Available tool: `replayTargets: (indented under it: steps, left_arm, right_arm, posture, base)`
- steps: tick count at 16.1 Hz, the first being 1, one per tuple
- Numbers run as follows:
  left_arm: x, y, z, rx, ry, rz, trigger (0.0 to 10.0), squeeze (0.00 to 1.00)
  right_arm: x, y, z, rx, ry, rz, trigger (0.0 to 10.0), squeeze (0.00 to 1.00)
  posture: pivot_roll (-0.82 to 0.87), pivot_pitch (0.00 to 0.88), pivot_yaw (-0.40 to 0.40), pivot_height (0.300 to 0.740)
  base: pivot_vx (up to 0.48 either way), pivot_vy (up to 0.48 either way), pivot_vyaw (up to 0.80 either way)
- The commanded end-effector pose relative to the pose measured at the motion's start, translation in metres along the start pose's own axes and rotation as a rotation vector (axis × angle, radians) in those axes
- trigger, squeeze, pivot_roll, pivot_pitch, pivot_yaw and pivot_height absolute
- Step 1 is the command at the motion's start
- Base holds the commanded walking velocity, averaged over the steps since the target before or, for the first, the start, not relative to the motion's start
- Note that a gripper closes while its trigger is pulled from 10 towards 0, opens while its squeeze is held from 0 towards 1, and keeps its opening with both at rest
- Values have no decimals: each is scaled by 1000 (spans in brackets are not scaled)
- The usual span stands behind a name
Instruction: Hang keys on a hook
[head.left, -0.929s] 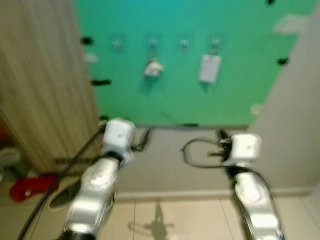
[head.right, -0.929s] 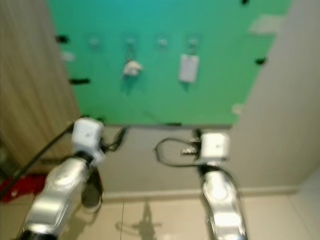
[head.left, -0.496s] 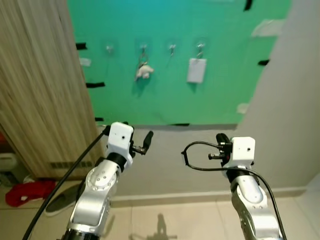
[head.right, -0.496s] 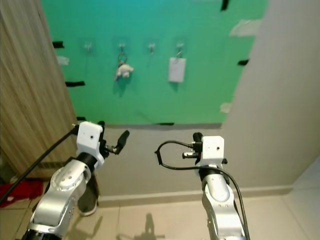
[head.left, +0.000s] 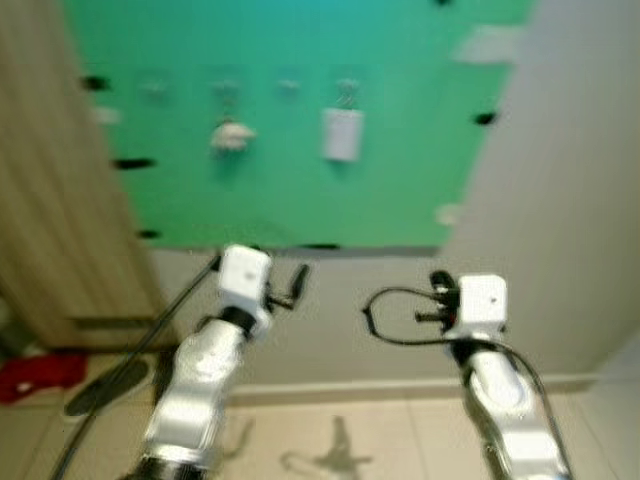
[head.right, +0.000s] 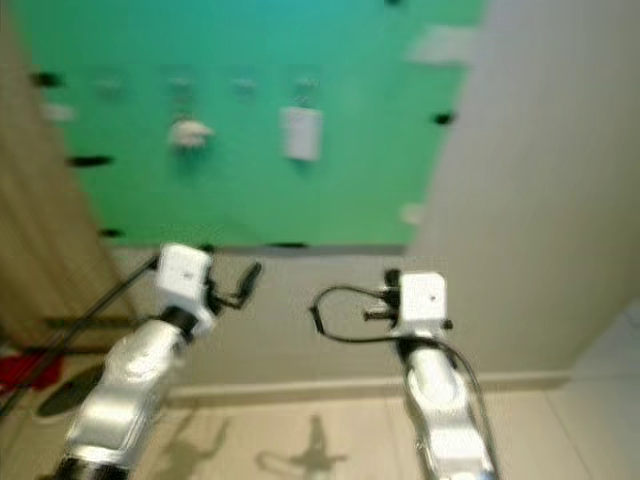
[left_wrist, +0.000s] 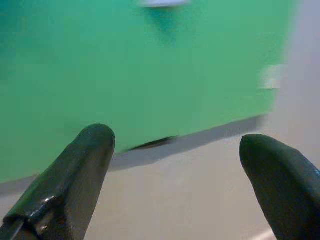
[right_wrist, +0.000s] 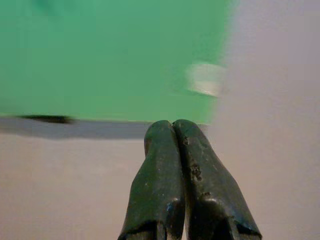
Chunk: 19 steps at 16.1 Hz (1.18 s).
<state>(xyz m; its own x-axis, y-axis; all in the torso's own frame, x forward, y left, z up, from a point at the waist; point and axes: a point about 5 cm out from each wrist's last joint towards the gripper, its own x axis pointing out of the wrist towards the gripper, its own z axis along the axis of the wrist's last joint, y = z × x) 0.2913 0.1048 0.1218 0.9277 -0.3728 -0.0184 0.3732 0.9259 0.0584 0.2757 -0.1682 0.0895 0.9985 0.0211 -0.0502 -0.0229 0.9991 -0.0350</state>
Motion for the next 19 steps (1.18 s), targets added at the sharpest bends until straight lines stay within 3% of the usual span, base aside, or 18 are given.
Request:
replayTargets:
  steps: [1,9,19]
  left_arm:
    - [1,4,3,26,-8,-2,10000,0]
    - [1,-4,0,17,3,-101,10000,0]
    - [4,2,-7,-19,30,-135,10000,0]
  right_arm:
    - [2,2,3,-3,-6,9,10000,0]
    - [-3,-1,-7,-19,26,-7,10000,0]
    - [-10,-9,-12,-41,20,-60,10000,0]
  posture:
    - [-72,0,-9,740]
    - [-80,0,1,740]
    - [-93,0,5,740]
  base:
    - [285,-382,-744]
    - [286,-383,-646]
    - [0,0,-622]
